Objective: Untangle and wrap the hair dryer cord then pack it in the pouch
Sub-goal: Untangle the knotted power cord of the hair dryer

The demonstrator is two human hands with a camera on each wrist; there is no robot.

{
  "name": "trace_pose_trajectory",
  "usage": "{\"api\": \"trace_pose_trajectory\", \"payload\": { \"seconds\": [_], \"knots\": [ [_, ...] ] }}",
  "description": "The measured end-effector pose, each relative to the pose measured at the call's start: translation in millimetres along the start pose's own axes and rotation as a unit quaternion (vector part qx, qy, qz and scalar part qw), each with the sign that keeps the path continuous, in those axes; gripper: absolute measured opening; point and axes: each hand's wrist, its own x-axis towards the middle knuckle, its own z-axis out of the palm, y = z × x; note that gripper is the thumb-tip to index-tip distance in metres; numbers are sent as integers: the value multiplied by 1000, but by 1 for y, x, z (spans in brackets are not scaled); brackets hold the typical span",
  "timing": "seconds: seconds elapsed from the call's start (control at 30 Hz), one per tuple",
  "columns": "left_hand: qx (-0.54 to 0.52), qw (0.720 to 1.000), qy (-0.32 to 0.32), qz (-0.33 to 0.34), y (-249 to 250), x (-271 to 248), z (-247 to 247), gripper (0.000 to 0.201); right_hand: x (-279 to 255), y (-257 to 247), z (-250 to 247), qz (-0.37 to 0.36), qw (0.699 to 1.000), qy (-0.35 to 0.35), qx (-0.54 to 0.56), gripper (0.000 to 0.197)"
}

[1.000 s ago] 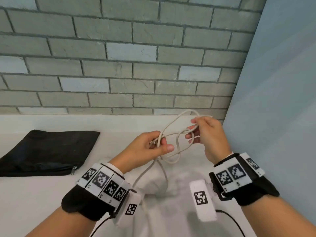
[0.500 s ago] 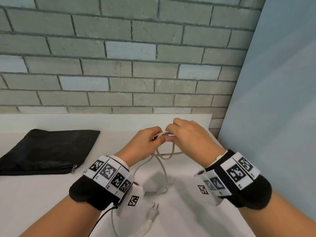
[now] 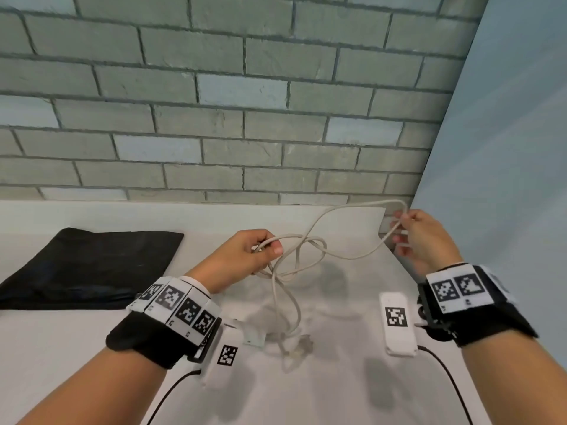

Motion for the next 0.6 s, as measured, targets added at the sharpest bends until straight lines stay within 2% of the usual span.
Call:
{"api": "trace_pose_trajectory", "payload": {
  "seconds": [0.1, 0.13, 0.2, 0.23, 0.27, 0.3, 0.33, 0.4, 0.47, 0.5, 0.57, 0.6],
  "knots": [
    [-50, 998, 33, -13, 0, 4, 3, 21, -1, 6, 1, 1, 998, -50, 36, 27],
    [-67, 997, 46, -15, 1, 5, 4, 23, -3, 4, 2, 12, 992, -67, 102, 27],
    [-80, 994, 73, -14, 2, 7, 4, 25, -8, -2, 3, 36, 962, -110, 247, 28],
    [-82, 993, 84, -12, 3, 7, 4, 25, -10, -3, 3, 30, 953, -138, 268, 30],
    [-85, 992, 94, -10, 4, 7, 3, 24, -14, -5, 4, 8, 959, -161, 233, 27],
    [-90, 991, 101, -6, 5, 8, 3, 23, -20, -5, 7, -32, 968, -189, 159, 16],
    [-96, 990, 107, -1, 6, 8, 2, 23, -26, -4, 10, -79, 965, -232, 97, 5],
    [-104, 988, 117, 9, 9, 9, 1, 22, -37, 2, 17, -123, 931, -345, 3, 22],
    [-106, 987, 118, 22, 12, 9, 2, 21, -45, 5, 25, -137, 887, -429, -99, 21],
    [-106, 987, 114, 29, 13, 8, 2, 21, -47, 4, 29, -157, 883, -420, -138, 16],
    [-106, 988, 104, 39, 15, 6, 4, 22, -43, 2, 37, -210, 913, -310, -162, 14],
    [-110, 988, 99, 41, 16, 5, 5, 23, -41, 2, 40, -236, 922, -250, -178, 21]
  ]
}}
